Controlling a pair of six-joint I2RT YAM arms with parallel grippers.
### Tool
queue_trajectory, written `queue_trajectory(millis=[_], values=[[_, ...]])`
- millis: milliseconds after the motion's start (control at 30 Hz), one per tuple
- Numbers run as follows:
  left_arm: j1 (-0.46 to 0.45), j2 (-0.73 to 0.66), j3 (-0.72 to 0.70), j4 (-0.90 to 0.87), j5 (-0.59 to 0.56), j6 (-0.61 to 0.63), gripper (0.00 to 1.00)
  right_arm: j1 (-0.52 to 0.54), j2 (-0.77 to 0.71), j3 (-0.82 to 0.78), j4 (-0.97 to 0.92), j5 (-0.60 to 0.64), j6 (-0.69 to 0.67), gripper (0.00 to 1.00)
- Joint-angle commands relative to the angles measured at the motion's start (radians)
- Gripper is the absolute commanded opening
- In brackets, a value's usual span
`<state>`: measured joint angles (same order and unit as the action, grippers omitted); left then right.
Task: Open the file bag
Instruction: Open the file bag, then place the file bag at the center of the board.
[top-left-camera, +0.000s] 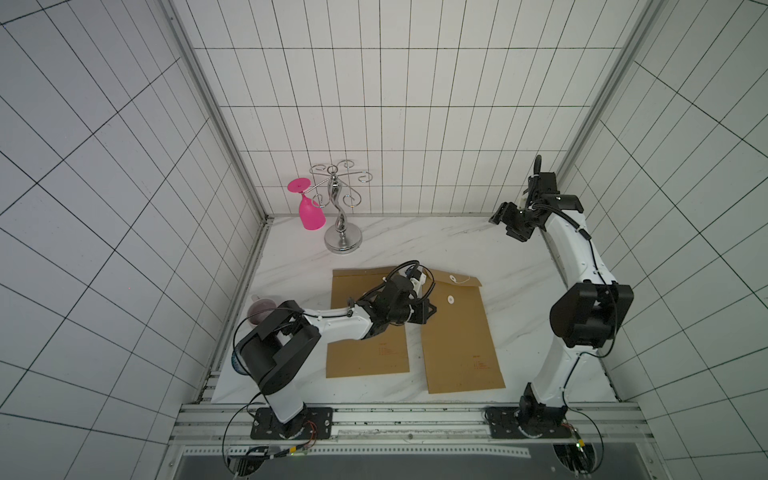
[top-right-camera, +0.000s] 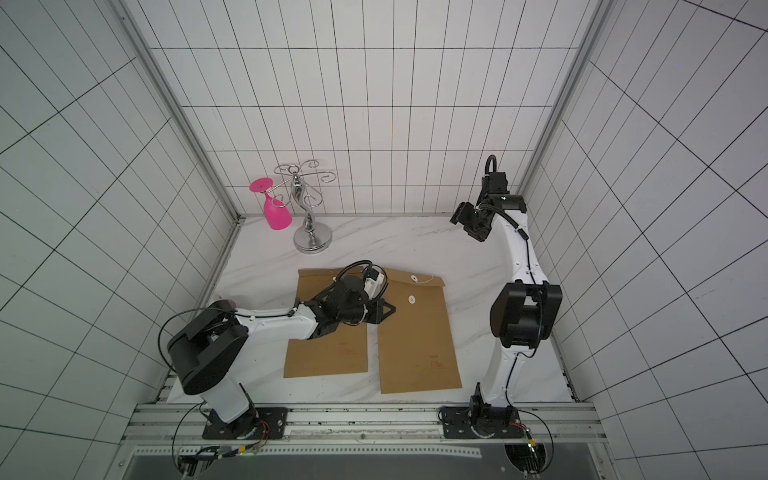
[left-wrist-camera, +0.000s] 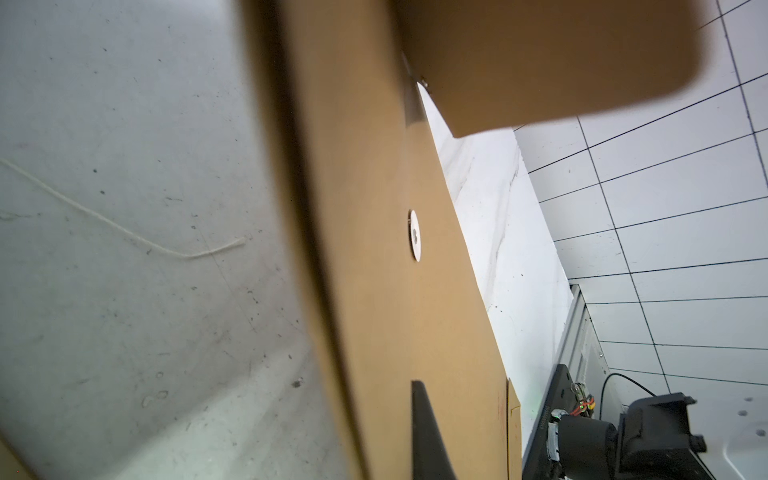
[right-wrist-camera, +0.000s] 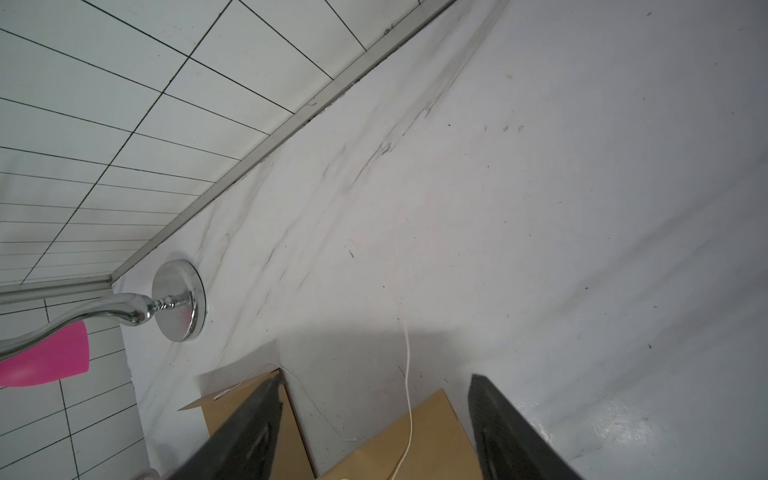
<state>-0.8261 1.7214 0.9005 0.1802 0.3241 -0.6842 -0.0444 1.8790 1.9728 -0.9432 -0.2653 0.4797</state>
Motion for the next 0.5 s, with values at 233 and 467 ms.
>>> queue_trajectory(millis=[233, 467], values=[[0.020, 0.084, 0.092, -0.080, -0.033, 0.045, 0.00, 0.073, -0.508, -0.516, 0.011, 0.151, -0.074, 0.88], [0.036, 0.110, 0.128, -0.150, -0.068, 0.086, 0.55, 0.264, -0.672, -0.951, 0.134, 0.136, -0.023, 0.83]])
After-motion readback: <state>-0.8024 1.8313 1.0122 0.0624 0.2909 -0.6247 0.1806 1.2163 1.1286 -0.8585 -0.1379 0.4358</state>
